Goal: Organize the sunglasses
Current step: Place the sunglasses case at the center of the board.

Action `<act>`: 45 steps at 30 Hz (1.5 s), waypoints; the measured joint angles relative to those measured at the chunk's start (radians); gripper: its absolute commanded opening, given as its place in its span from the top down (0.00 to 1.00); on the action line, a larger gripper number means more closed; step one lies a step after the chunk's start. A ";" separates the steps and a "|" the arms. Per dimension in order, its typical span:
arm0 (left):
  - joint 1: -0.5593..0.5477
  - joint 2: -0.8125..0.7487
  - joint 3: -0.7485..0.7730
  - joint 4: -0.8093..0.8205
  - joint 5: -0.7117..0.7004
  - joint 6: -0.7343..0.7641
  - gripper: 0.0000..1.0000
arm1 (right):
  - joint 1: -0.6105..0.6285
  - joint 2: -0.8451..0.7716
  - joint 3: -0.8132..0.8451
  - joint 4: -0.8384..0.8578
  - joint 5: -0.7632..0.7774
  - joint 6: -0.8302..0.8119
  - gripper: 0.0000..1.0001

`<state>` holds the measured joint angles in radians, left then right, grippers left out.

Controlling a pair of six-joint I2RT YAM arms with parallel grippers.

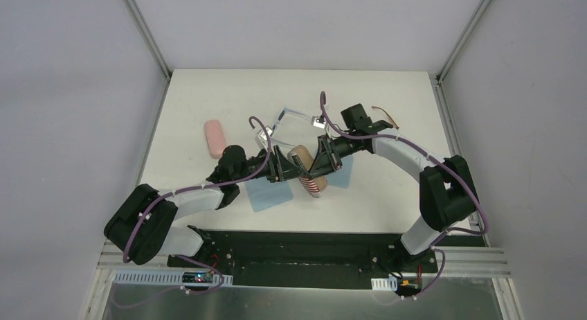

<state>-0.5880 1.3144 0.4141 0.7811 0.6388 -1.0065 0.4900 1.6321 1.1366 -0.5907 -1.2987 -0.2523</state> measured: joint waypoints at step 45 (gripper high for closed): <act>0.000 -0.383 0.020 -0.593 -0.219 0.290 0.31 | 0.011 0.091 0.123 0.055 1.113 -0.512 1.00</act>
<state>-0.5877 0.9314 0.4343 0.1879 0.4194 -0.7162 0.5011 1.7229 1.2598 -0.5358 -0.1860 -0.7643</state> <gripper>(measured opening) 0.691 0.019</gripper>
